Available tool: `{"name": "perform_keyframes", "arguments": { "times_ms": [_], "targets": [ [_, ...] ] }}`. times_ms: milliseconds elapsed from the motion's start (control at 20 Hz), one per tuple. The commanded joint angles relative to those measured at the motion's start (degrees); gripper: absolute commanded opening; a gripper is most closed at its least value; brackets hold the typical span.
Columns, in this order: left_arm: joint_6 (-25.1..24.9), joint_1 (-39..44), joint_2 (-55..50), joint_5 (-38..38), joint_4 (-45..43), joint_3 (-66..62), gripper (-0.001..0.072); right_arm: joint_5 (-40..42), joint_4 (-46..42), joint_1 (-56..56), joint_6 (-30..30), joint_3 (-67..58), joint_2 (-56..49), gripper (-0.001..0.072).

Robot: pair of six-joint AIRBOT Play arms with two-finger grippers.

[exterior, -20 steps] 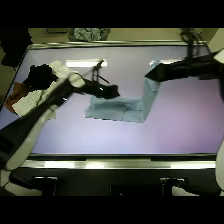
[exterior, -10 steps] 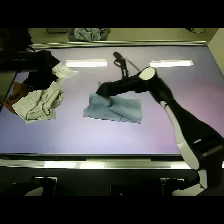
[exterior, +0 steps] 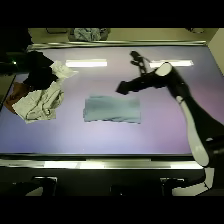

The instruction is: Fold the shirts.

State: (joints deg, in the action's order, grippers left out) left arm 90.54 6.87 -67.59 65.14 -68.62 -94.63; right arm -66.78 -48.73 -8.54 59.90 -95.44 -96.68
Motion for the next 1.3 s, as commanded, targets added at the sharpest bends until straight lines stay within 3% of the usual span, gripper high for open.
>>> {"name": "perform_keyframes", "arguments": {
  "times_ms": [0,150,300,450,700,750,850,1000,1250],
  "targets": [
    [-0.09,-0.04,0.17,-0.07,-0.26,2.56,0.0029,-14.71,-18.18,12.63,4.55,1.49,1.07,0.0636],
    [-0.07,0.09,0.07,-0.31,-0.24,5.49,0.0029,-15.69,-13.73,15.56,3.39,11.52,0.11,0.0605],
    [0.02,0.13,-0.13,-0.87,-0.20,7.76,0.0029,-3.39,-4.57,12.61,-1.40,21.03,0.07,0.0543],
    [0.17,0.13,-0.20,-1.16,-0.20,8.74,0.0029,4.00,3.69,11.43,-1.66,22.58,-2.01,0.0546],
    [1.05,0.11,-0.20,-2.99,0.04,8.74,0.0029,5.07,20.72,11.43,-3.76,22.56,-8.09,0.0540],
    [1.05,0.11,-0.20,-3.37,0.04,8.74,0.0029,4.52,21.27,11.43,-3.76,22.56,-8.57,0.0439],
    [1.05,0.11,-0.20,-3.69,0.04,8.74,0.0029,2.64,21.59,11.56,-5.35,22.16,-8.50,0.0044],
    [1.05,0.11,-0.20,-3.69,0.02,8.74,0.0029,-1.77,21.35,13.38,-11.10,17.07,-8.17,0.0043],
    [1.03,0.11,-0.22,-3.65,0.02,8.74,0.0029,-4.52,20.79,23.63,-8.31,4.33,-7.72,0.0043]
  ]
}}
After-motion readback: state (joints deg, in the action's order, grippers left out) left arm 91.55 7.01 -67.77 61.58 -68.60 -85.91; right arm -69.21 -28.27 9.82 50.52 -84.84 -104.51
